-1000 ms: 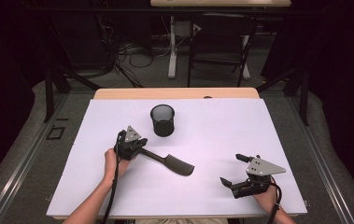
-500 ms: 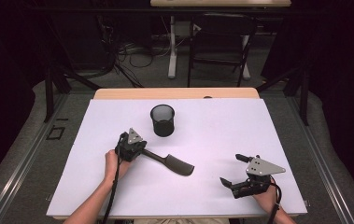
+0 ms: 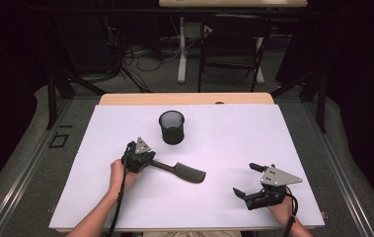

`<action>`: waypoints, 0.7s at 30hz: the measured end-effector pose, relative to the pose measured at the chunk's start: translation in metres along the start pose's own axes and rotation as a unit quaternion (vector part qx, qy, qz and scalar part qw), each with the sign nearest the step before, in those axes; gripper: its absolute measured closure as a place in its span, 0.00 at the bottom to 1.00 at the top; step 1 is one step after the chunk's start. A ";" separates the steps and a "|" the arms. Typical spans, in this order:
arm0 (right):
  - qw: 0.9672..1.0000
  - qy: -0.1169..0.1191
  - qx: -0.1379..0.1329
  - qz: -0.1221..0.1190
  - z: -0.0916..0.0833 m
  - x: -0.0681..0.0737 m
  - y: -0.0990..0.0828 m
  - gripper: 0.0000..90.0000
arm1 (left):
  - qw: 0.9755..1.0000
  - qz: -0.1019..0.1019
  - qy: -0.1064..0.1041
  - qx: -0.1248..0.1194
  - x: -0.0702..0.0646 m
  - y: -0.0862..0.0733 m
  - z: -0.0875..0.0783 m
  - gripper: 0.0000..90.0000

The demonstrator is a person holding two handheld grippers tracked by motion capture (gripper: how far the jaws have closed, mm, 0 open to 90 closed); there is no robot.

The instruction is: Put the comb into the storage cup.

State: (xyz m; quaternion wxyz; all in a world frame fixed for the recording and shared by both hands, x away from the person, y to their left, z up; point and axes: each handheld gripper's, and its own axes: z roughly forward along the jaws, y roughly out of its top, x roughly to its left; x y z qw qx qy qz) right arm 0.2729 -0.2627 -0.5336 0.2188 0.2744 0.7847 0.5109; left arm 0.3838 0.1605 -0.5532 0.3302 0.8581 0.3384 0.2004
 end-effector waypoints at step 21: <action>1.000 0.001 0.000 -0.002 0.000 0.001 0.000 0.00 | 0.999 -0.011 -0.032 0.034 -0.006 -0.011 -0.010 1.00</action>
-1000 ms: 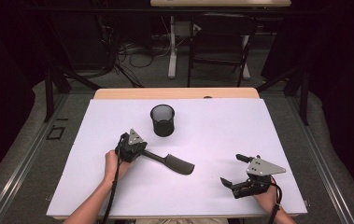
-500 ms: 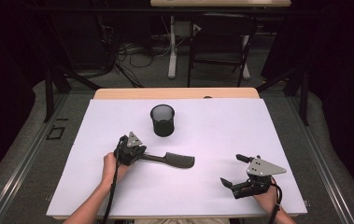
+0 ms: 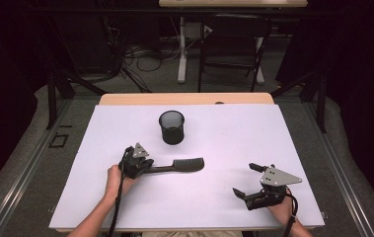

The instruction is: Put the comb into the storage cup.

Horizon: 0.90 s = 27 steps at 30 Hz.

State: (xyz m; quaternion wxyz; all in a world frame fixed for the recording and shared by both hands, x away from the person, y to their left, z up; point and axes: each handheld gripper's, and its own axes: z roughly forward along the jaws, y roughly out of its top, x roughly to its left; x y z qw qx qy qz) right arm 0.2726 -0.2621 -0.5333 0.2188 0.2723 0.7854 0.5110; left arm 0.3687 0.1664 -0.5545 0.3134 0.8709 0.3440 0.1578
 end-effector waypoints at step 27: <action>1.000 -0.003 0.002 0.001 0.000 0.000 0.000 0.00 | 1.000 -0.007 -0.013 0.011 -0.008 -0.004 -0.007 1.00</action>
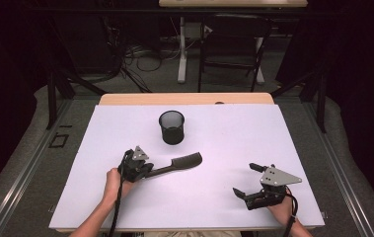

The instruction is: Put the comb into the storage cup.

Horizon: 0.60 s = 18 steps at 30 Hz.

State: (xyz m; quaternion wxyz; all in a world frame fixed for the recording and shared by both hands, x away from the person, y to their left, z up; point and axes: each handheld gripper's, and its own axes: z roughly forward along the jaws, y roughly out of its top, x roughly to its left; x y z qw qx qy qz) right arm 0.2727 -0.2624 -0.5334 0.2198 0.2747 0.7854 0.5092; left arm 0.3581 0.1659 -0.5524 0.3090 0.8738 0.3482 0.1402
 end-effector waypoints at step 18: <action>1.000 0.002 0.001 -0.002 0.002 0.000 0.001 0.00 | 1.000 -0.005 -0.008 -0.003 -0.005 0.000 -0.003 1.00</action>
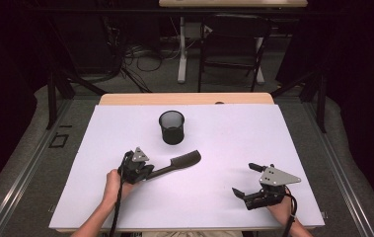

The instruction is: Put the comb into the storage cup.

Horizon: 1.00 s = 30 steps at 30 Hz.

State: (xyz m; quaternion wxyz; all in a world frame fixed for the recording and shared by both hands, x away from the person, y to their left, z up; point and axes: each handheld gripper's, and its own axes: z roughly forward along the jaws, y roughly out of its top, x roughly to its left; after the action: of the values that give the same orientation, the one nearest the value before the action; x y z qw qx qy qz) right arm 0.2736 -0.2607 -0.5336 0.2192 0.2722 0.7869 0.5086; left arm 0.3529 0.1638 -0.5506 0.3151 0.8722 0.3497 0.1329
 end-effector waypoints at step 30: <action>1.000 0.001 -0.001 -0.001 0.000 0.000 0.000 0.00 | 1.000 0.001 0.002 -0.030 0.003 0.009 -0.018 0.47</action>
State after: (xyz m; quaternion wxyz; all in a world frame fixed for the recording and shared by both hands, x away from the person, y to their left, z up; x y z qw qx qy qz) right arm 0.2737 -0.2611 -0.5329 0.2190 0.2706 0.7870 0.5094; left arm 0.3515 0.1689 -0.5303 0.3404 0.8623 0.3454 0.1460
